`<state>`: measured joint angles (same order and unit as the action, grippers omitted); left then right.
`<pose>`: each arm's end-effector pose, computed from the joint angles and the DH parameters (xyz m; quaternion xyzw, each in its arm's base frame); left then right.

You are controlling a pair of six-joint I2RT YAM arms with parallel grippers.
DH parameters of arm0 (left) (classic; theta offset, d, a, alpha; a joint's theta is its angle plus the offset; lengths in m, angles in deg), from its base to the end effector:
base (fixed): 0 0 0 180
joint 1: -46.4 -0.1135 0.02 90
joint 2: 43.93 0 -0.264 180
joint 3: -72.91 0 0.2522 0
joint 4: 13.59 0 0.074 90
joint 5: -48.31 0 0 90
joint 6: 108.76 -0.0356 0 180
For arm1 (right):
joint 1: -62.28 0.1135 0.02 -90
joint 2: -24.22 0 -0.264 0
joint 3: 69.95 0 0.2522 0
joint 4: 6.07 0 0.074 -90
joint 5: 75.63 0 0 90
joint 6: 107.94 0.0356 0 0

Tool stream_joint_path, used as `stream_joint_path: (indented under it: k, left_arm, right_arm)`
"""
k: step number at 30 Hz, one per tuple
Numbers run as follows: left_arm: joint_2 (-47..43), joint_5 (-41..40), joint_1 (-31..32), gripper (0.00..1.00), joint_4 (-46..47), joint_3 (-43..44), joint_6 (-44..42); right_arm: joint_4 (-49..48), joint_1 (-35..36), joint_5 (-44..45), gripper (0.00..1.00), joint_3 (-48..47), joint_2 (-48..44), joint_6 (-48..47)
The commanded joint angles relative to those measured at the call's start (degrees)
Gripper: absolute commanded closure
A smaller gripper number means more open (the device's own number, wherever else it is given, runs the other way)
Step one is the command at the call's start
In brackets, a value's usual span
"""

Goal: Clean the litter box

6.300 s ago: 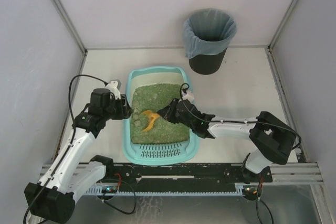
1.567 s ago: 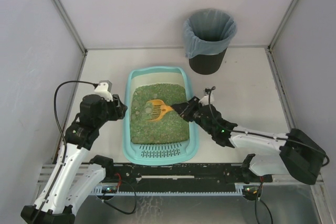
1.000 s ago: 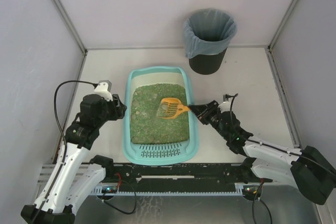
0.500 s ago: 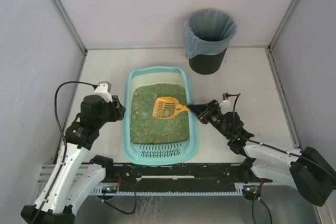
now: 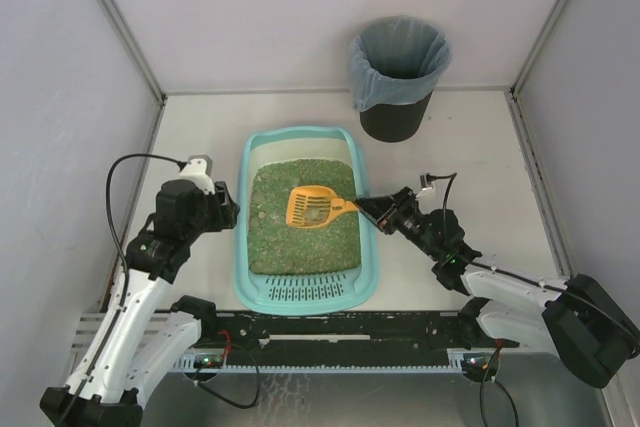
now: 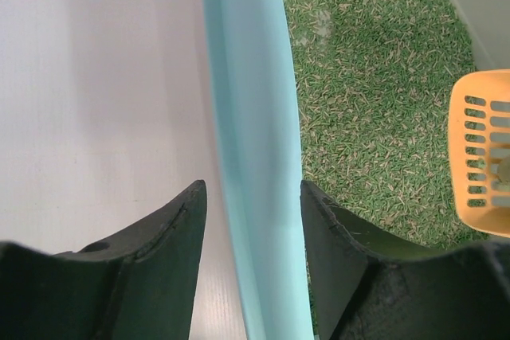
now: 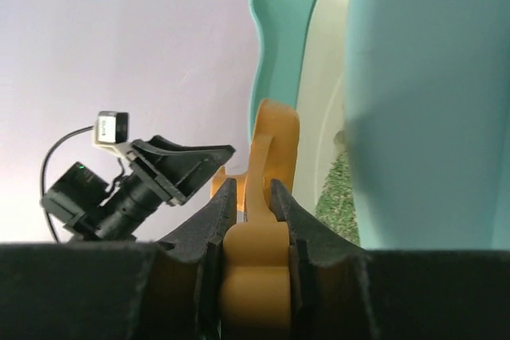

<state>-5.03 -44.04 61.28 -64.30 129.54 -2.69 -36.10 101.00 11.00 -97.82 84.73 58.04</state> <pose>0.1421 -0.0363 0.2964 -0.0189 0.8784 -0.1100 0.4647 0.1640 0.1341 0.2023 0.2116 0.6913 0.5929 0.3546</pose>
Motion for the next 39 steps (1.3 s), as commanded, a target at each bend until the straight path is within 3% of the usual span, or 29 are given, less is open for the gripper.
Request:
stream_joint_path:
  k: [1, 3, 7, 12, 16, 21, 25, 33, 39]
  left_arm:
    - [0.96, 1.17, -0.11, 0.45, 2.02, -0.69, 0.2]
    - [0.96, 1.05, -0.12, 0.44, 1.95, -0.79, 0.18]
    - [1.05, 0.26, -0.12, 0.4, 1.88, -0.9, 0.16]
    - [1.58, 0.42, -0.19, 0.4, 1.51, -0.7, 0.06]
    - [1.74, 0.49, -0.12, 0.4, 1.7, -0.79, 0.05]
    - [2.06, 0.92, -0.14, 0.4, 1.64, -0.77, -0.16]
    - [2.96, 0.44, -0.14, 0.4, 1.04, -0.49, -0.43]
    - [3.76, 1.39, -0.03, 0.4, 0.83, -0.36, -0.61]
    - [2.83, 0.59, 0.91, 0.4, 0.54, -0.57, -0.52]
  right_arm:
    - [-2.02, -3.26, -0.73, 1.0, 0.19, -1.99, 2.59]
    - [-2.13, -2.66, 2.47, 1.0, 1.57, -3.06, 3.97]
    - [-2.35, 2.28, -3.28, 1.0, -5.04, 2.21, -2.74]
    - [-9.54, -1.43, -0.56, 1.0, 1.1, 3.54, 5.53]
    - [-3.35, 1.33, -5.29, 1.0, -5.95, 3.55, -2.08]
    - [1.13, -2.14, -1.65, 1.0, -3.28, -1.63, 0.73]
    - [9.19, -1.4, -2.89, 1.0, -9.6, -3.73, -4.46]
    - [15.76, -11.14, -2.41, 1.0, -15.88, -9.46, -5.41]
    - [20.45, -20.67, -5.83, 1.0, -25.87, -7.65, -7.38]
